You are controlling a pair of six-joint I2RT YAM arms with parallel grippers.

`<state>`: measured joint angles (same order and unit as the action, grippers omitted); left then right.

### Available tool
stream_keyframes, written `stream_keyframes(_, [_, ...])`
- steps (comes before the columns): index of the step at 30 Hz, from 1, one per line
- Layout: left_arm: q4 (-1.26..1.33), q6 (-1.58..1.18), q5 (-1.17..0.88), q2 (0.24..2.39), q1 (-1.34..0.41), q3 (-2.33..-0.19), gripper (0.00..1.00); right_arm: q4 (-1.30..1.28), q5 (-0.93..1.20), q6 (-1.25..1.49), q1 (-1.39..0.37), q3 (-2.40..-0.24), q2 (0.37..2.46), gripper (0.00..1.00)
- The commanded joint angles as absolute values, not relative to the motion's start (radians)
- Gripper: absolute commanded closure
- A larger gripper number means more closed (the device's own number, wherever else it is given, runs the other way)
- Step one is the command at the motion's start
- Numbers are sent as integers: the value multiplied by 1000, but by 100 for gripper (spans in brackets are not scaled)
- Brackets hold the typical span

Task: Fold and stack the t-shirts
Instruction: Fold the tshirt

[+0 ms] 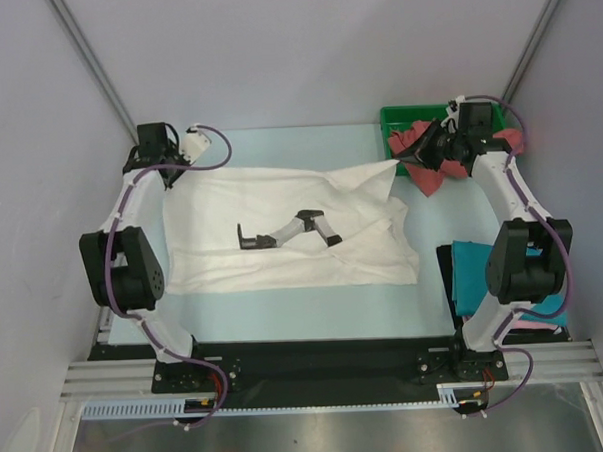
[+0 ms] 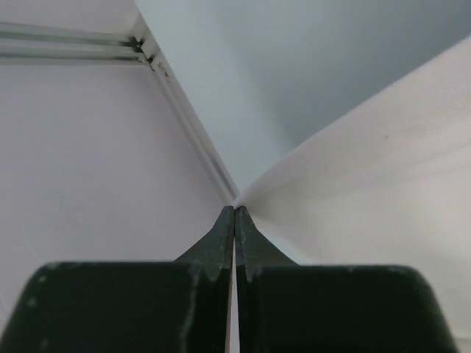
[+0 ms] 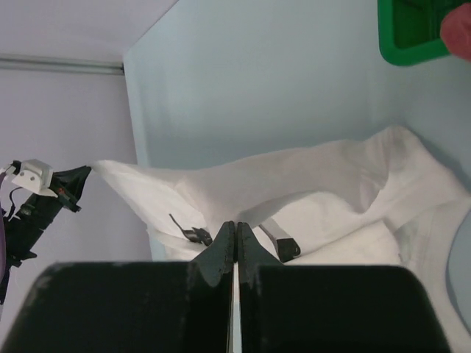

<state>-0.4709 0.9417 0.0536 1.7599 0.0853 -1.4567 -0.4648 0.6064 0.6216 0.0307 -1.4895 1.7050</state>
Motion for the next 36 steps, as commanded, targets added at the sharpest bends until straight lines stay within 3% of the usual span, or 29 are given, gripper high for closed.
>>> stream_keyframes(1, [-423,937,86,1807,92,-1569,100,-417,597,695,38,-1552,1747,100])
stream_keyframes(7, [-414,989,8,1738,92,-1445,100,-492,577,660,38,-1502,1651,100])
stream_keyframes(17, [-436,1187,-22,1519,98,-1057,100,-629,629,624,35,-1206,1384,100])
stream_keyframes(30, [-502,1308,31,1509,98,-950,99,-546,621,709,3,-946,1264,100])
stream_keyframes(34, [-607,1298,-33,1531,98,-1008,57,-519,601,709,-26,-959,1293,100])
stream_keyframes(36, [-679,1246,-153,1511,92,-1083,51,-488,595,710,-23,-963,1316,100])
